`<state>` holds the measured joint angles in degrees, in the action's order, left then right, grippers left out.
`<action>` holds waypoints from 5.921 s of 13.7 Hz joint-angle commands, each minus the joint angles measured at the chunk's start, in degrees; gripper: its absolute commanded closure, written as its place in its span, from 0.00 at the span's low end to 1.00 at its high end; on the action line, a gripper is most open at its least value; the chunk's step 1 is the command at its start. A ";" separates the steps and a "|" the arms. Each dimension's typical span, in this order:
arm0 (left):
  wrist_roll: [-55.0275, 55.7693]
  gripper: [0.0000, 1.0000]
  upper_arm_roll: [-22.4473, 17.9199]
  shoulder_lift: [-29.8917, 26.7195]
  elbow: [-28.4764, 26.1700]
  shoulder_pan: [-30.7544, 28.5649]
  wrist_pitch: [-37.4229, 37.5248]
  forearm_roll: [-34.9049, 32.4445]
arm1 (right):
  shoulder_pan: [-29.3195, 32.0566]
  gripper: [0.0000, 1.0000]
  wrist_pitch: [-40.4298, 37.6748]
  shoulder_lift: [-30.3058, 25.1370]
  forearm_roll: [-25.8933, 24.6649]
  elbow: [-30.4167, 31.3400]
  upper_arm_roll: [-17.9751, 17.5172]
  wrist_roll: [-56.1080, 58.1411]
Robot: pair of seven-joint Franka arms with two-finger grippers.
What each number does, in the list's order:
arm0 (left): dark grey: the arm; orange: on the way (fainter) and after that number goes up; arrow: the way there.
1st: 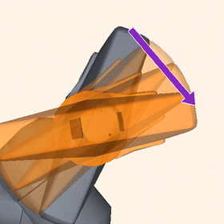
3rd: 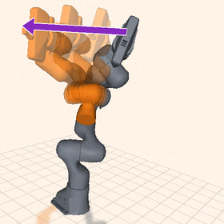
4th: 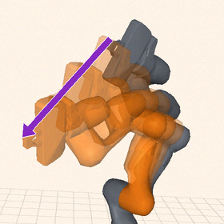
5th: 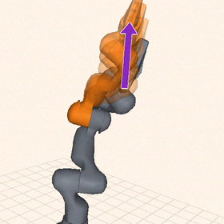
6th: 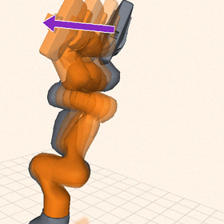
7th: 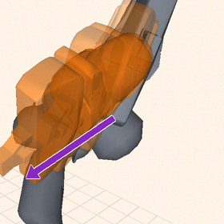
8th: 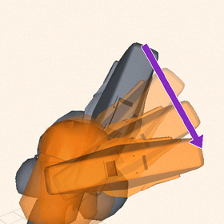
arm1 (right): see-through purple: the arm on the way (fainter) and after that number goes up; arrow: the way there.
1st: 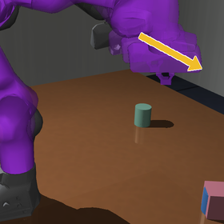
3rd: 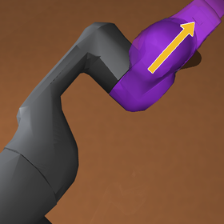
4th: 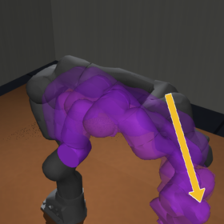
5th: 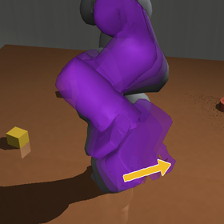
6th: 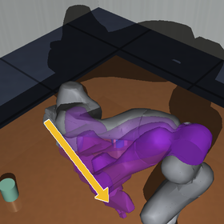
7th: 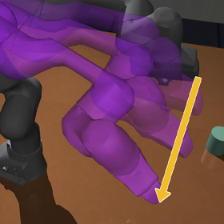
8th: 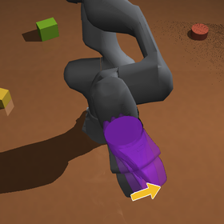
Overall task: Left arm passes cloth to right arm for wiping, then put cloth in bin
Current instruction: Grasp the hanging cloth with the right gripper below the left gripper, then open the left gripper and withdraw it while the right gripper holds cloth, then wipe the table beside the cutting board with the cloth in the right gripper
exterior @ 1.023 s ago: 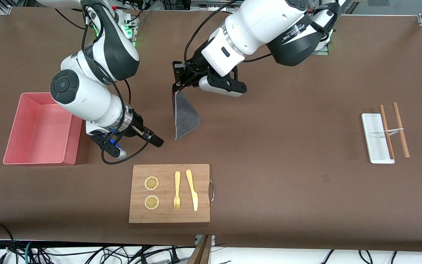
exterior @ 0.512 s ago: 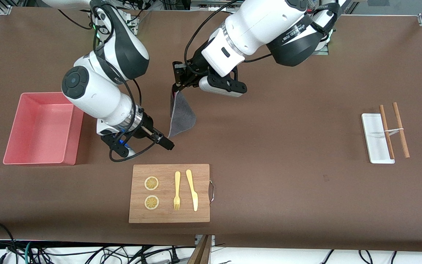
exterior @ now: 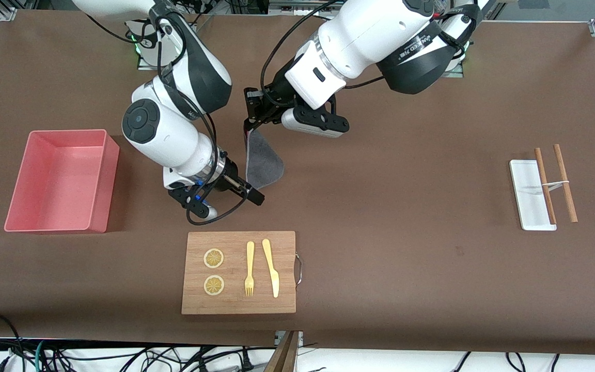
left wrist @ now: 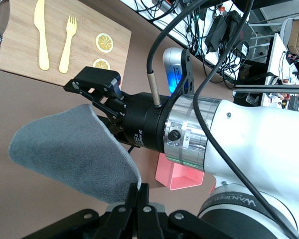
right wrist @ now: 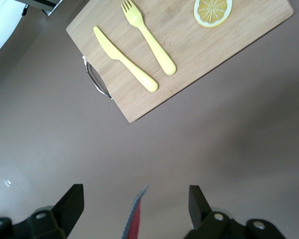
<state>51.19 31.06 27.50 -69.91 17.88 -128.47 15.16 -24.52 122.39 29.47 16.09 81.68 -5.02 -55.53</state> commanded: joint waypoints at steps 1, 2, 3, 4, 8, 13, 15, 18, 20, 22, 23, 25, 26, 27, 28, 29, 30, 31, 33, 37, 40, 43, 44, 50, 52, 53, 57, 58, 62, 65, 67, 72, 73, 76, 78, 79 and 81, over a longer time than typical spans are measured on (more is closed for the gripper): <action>0.23 1.00 -0.12 0.19 1.00 0.14 0.42 0.13 | 0.00 1.00 -0.13 0.32 4.46 -0.91 0.28 0.15; 0.23 1.00 -0.12 0.19 1.00 0.14 0.42 0.13 | -0.08 1.00 -0.22 0.32 4.56 -0.91 0.28 0.15; 0.23 1.00 -0.12 0.19 1.00 0.14 0.42 0.13 | -0.09 1.00 -0.31 0.32 4.56 -0.82 0.28 0.07; 0.23 1.00 -0.12 0.28 1.00 0.14 0.42 0.13 | -0.09 1.00 -0.40 0.32 4.56 -0.82 0.28 0.07; 0.23 1.00 -0.12 0.19 1.00 0.05 0.42 0.13 | -0.17 1.00 -0.57 0.41 4.56 -0.82 0.28 0.07; 0.22 1.00 -0.12 0.19 1.00 -0.13 0.50 -0.13 | -0.09 1.00 -0.66 0.41 4.39 -0.82 0.28 0.15; -0.21 0.65 -0.30 -1.04 0.39 -0.39 1.12 -0.31 | -0.09 1.00 -1.01 0.41 4.12 -0.74 0.36 0.24; -1.09 0.00 -0.47 -1.13 0.56 -0.57 2.44 -0.75 | 0.44 1.00 -2.59 0.58 3.86 -0.74 0.45 1.90; -1.18 0.00 -0.39 -1.22 0.56 -0.57 2.53 -1.19 | 0.62 1.00 -4.43 0.58 3.77 -0.82 0.80 4.10; -1.18 0.00 -0.47 -1.83 0.56 -1.27 3.57 -1.19 | 0.79 1.00 -4.88 0.58 2.46 -0.82 0.98 4.46; -1.36 0.00 -0.39 -2.18 0.56 -1.97 5.32 -1.19 | 0.79 1.00 -6.71 0.58 1.15 -0.82 0.98 5.24; -1.27 0.00 -0.56 -4.63 0.39 -4.16 12.59 -1.28 | -5.05 1.00 -10.22 1.11 0.08 -0.12 6.82 8.57; -1.27 0.00 -0.56 -5.60 0.39 -5.56 17.42 -1.28 | -7.71 1.00 -13.20 1.63 0.25 -0.21 10.78 9.11; -1.36 0.00 -0.65 -6.74 0.30 -7.23 22.43 -1.97 | -7.64 1.00 -14.62 1.90 0.17 -0.21 10.82 9.21; -1.36 0.00 -0.56 -7.89 0.38 -8.73 27.52 -4.07 | -7.64 1.00 -14.81 1.99 0.08 -0.12 10.82 9.82; -1.53 0.00 -0.56 -8.59 0.38 -9.52 33.06 -6.61 | -7.64 1.00 -15.59 2.34 -0.01 -0.03 10.82 10.17; -3.19 0.00 -0.56 -9.12 0.38 -10.23 38.33 -9.77 | -7.64 1.00 -16.65 2.69 -0.18 -0.03 10.82 10.26; -5.90 0.00 -0.56 -9.39 0.38 -10.93 42.65 -12.85 | -7.73 1.00 -17.70 3.04 -0.18 -0.03 10.82 11.05; -11.88 0.00 -0.56 -9.83 0.38 -13.38 48.99 -18.21 | -7.56 1.00 -20.34 3.13 -0.36 1.71 10.82 13.15; -23.12 0.00 -0.47 -10.45 0.04 -24.44 54.29 -22.54 | -4.75 1.00 -20.44 2.17 -0.62 7.34 9.69 19.57; -29.12 0.00 -0.30 -10.45 -0.40 -30.34 53.50 -23.60 | -2.99 1.00 -20.52 2.08 -5.87 10.41 8.10 20.10; -42.44 0.00 -0.04 -10.80 -1.37 -36.31 53.68 -22.81 | 1.92 1.00 -20.79 3.04 -9.58 12.10 8.45 26.59; -45.88 0.00 -0.03 -10.80 -2.24 -37.90 53.68 -22.90 | 3.50 1.00 -21.40 3.05 -9.68 12.10 8.80 28.35; -53.99 0.00 -2.39 -10.44 -5.67 -39.96 48.68 -23.43 | 12.38 1.00 -22.72 2.78 -16.69 12.63 9.32 42.76; -59.15 0.00 -16.57 -12.63 -6.81 -29.89 47.27 -21.59 | 13.36 1.00 -21.85 2.78 -20.12 12.19 10.20 46.81; -63.63 0.00 -21.69 -14.21 -9.61 -26.01 43.09 -21.23 | 13.80 1.00 -20.54 2.78 -22.05 11.84 10.29 48.48; -63.59 0.00 -31.15 -23.45 -22.99 -19.38 30.39 -18.32 | 13.54 1.00 -15.35 3.22 -22.16 11.13 8.81 44.13; -63.15 0.00 -31.06 -23.72 -22.65 -19.29 30.56 -18.50 | 13.54 1.00 -14.82 3.48 -22.24 10.87 7.06 40.53; -57.70 0.00 -30.97 -22.32 -18.36 -19.82 34.33 -17.27 | 13.54 1.00 -13.15 5.24 -22.16 7.97 1.87 29.18; -57.78 0.00 -30.53 -21.52 -17.46 -19.64 38.20 -16.84 | 12.75 1.00 -9.81 5.94 -22.16 7.97 -2.09 18.12; -57.52 0.00 -30.45 -21.52 -17.46 -19.55 40.14 -16.83 | 9.51 1.00 -7.01 6.91 -22.16 7.79 -2.45 10.30; -58.13 0.00 -30.44 -21.35 -17.46 -19.46 40.58 -16.83 | 6.52 1.00 0.20 10.77 -20.05 5.25 -7.27 -2.63; -58.22 0.00 -30.44 -21.35 -17.37 -19.38 40.50 -16.83 | 5.20 1.00 1.70 11.82 -20.05 3.85 -7.46 -5.70; -58.22 0.00 -30.44 -21.35 -17.19 -19.29 40.49 -16.83 | 3.52 1.00 4.08 14.72 -20.05 0.15 -9.56 -12.48; -58.22 0.00 -30.36 -21.43 -17.19 -19.29 40.58 -16.92 | 2.82 1.00 6.44 16.05 -20.05 -1.00 -10.71 -16.87; -58.22 0.00 -30.36 -21.35 -17.19 -19.29 40.58 -16.83 | 2.64 1.00 7.41 16.14 -19.96 -1.17 -10.89 -18.81; -58.22 0.00 -30.36 -21.35 -17.11 -19.20 40.41 -16.92 | 2.99 1.00 6.12 15.62 -19.70 -1.18 -12.19 -19.62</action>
<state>-7.04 0.97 5.51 -88.76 -1.83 -89.05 -2.59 -22.01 129.46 44.57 -4.61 82.26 -15.77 -73.78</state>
